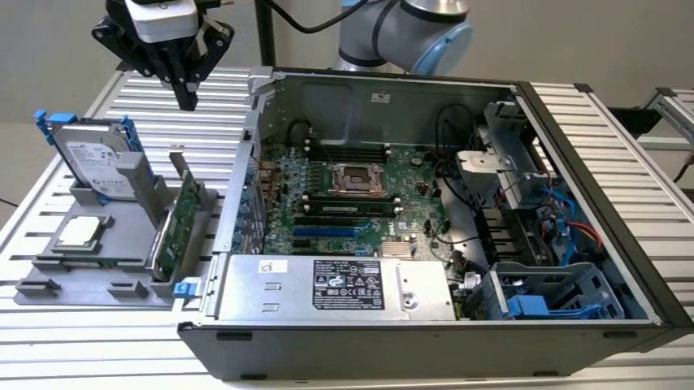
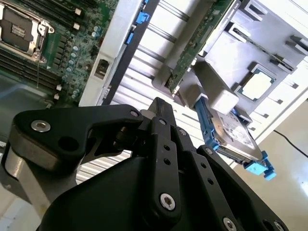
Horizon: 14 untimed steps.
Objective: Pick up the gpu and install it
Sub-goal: 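Reach for the gpu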
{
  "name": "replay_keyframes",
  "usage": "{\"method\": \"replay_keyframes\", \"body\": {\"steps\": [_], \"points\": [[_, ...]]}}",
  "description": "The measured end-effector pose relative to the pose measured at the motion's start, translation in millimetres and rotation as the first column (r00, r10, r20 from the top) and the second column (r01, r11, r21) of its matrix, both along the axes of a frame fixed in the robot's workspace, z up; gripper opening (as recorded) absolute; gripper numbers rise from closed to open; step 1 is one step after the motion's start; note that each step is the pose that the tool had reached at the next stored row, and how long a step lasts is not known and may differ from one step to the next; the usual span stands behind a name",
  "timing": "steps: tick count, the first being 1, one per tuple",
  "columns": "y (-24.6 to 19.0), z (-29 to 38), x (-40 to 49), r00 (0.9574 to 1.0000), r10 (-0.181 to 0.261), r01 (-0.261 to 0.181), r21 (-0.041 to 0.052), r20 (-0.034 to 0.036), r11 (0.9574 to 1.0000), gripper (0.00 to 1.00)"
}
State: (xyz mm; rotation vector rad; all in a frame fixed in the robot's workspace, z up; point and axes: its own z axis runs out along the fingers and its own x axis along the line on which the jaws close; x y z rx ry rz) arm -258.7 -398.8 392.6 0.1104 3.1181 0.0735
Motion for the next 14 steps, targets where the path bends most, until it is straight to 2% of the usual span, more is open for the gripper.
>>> {"method": "replay_keyframes", "body": {"steps": [14], "points": [[0.0, 0.0, -12.2, 1.0, 0.0, 0.0, 0.0, 0.0, 1.0, 0.0]]}}
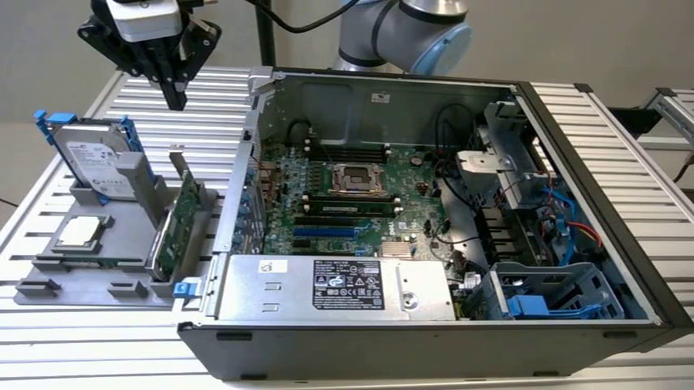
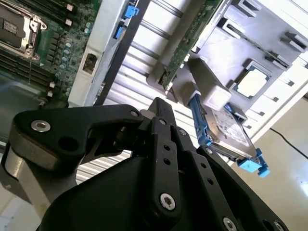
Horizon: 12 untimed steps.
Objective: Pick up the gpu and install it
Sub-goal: 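Reach for the gpu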
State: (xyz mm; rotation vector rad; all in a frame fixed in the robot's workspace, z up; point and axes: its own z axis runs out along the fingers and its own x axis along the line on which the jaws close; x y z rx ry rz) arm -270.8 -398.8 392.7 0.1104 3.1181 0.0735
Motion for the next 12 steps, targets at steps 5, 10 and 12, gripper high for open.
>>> {"method": "replay_keyframes", "body": {"steps": [5, 10, 12], "points": [[0.0, 0.0, -4.8, 1.0, 0.0, 0.0, 0.0001, 0.0001, 1.0, 0.0], [0.0, 0.0, -9.7, 1.0, 0.0, 0.0, 0.0001, 0.0, 1.0, 0.0], [0.0, 0.0, -11.6, 1.0, 0.0, 0.0, 0.0001, 0.0, 1.0, 0.0]]}}
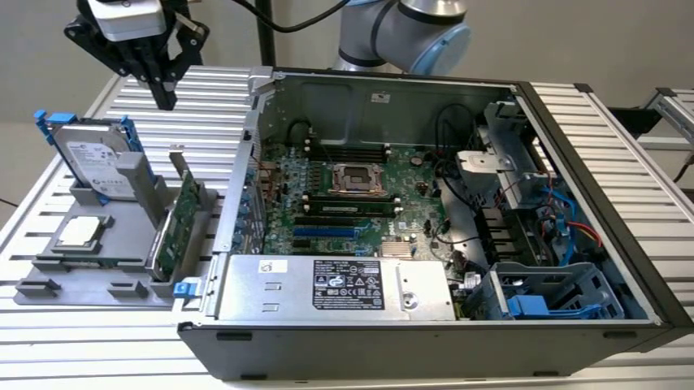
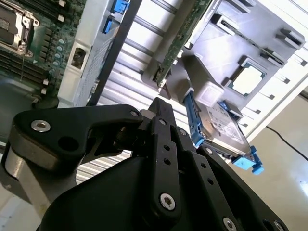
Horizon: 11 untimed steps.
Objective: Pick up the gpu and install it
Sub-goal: 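Reach for the gpu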
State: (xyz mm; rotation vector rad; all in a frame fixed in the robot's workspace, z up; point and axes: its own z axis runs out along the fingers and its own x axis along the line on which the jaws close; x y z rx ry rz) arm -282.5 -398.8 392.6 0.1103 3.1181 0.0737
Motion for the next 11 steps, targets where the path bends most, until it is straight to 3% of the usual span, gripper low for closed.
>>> {"method": "replay_keyframes", "body": {"steps": [11], "points": [[0.0, 0.0, -8.8, 1.0, 0.0, 0.0, 0.0001, 0.0001, 1.0, 0.0]]}}
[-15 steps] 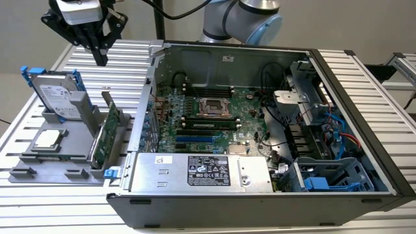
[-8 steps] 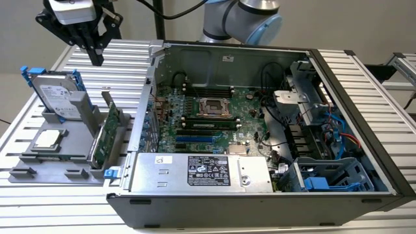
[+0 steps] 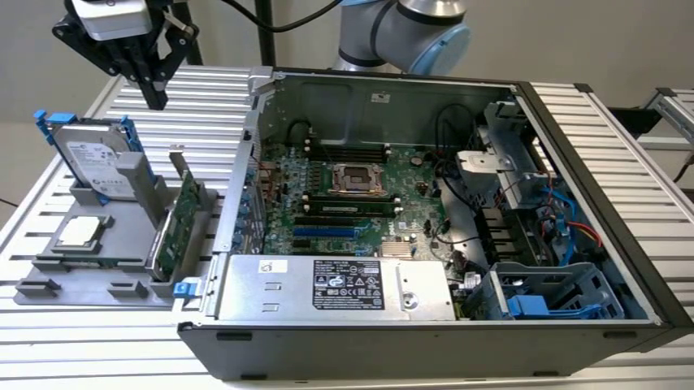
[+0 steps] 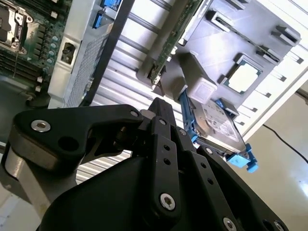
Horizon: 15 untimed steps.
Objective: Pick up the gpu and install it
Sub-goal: 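Reach for the gpu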
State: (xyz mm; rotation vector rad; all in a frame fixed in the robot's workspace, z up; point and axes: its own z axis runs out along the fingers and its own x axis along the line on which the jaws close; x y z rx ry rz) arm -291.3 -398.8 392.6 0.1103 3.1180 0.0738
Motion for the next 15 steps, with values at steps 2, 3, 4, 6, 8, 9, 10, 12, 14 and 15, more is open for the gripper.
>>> {"method": "replay_keyframes", "body": {"steps": [2, 3, 4, 6, 8, 9, 10, 12, 14, 15], "points": [[0.0, 0.0, -0.1, 1.0, 0.0, 0.0, 0.0, 0.0, 1.0, 0.0], [0.0, 0.0, -0.1, 1.0, 0.0, 0.0, -0.0001, -0.0001, 1.0, 0.0], [0.0, 0.0, -0.1, 1.0, 0.0, 0.0, 0.0, -0.0001, 1.0, 0.0], [-0.3, 0.0, -0.2, 1.0, 0.0, 0.0, -0.0001, 0.0, 1.0, 0.0], [-1.2, 0.0, -0.2, 1.0, 0.0, 0.0, 0.0, 0.0, 1.0, 0.0], [-1.7, 0.0, -0.2, 1.0, 0.0, 0.0, 0.0, 0.0, 1.0, 0.0], [-2.4, 0.0, -0.2, 1.0, 0.0, 0.0, 0.0, 0.0, 1.0, 0.0], [-3.6, 0.0, -0.1, 1.0, 0.0, 0.0, 0.0, -0.0001, 1.0, 0.0], [-4.9, 0.0, -0.1, 1.0, 0.0, 0.0, 0.0, -0.0001, 1.0, 0.0], [-5.5, 0.0, -0.2, 1.0, 0.0, 0.0, 0.0, -0.0001, 1.0, 0.0]]}}
